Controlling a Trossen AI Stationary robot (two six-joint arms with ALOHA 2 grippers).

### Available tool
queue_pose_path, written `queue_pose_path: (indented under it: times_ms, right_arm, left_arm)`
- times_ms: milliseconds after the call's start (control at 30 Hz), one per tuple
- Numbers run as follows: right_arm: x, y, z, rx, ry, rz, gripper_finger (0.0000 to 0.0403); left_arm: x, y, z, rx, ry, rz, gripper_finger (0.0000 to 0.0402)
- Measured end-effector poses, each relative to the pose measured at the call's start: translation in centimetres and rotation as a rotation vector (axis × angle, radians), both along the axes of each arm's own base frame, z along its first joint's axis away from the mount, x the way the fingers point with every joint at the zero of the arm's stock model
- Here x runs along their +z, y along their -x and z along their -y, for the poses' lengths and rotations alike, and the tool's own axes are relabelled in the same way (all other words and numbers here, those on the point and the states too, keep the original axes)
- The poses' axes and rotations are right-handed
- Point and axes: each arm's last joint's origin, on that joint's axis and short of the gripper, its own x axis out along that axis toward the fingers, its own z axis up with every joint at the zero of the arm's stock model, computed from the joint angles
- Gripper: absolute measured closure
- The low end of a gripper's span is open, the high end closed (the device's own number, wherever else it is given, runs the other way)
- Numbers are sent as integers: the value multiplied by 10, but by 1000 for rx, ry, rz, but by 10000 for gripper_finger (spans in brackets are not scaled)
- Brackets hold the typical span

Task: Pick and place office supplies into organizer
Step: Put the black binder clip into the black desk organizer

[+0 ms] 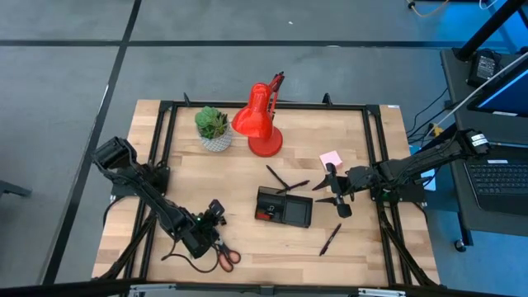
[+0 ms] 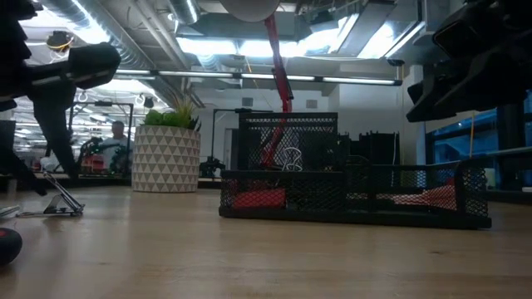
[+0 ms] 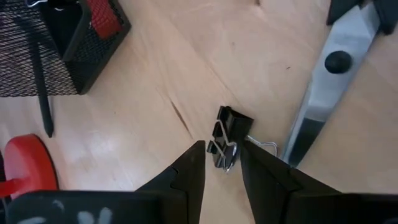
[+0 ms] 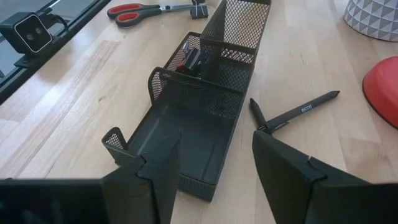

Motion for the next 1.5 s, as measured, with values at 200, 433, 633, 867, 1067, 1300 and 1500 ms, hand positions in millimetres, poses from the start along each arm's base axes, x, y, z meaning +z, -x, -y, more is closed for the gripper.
queue_pose_path:
  times_ms: [200, 433, 633, 867, 1067, 1300, 1500]
  right_arm:
    - [0, 0, 0, 0, 0, 0, 205]
    - [0, 0, 0, 0, 1, 0, 205]
    - [0, 0, 0, 10, 19, 4, 205]
    - [0, 0, 0, 10, 19, 4, 205]
    - [0, 0, 0, 24, 44, 9, 205]
    - [0, 0, 0, 21, 38, 7, 205]
    - [0, 0, 0, 25, 44, 8, 205]
  left_arm:
    - [0, 0, 0, 1, -3, -6, 332]
    - [0, 0, -1, 54, 30, 12, 381]
    - [1, -2, 0, 119, 69, 63, 397]
    - [31, -31, 5, 300, 188, 249, 398]
    - [60, -68, -7, 535, 407, 452, 398]
    - [68, -101, -36, 673, 686, 506, 398]
    - [54, -115, -50, 712, 776, 421, 398]
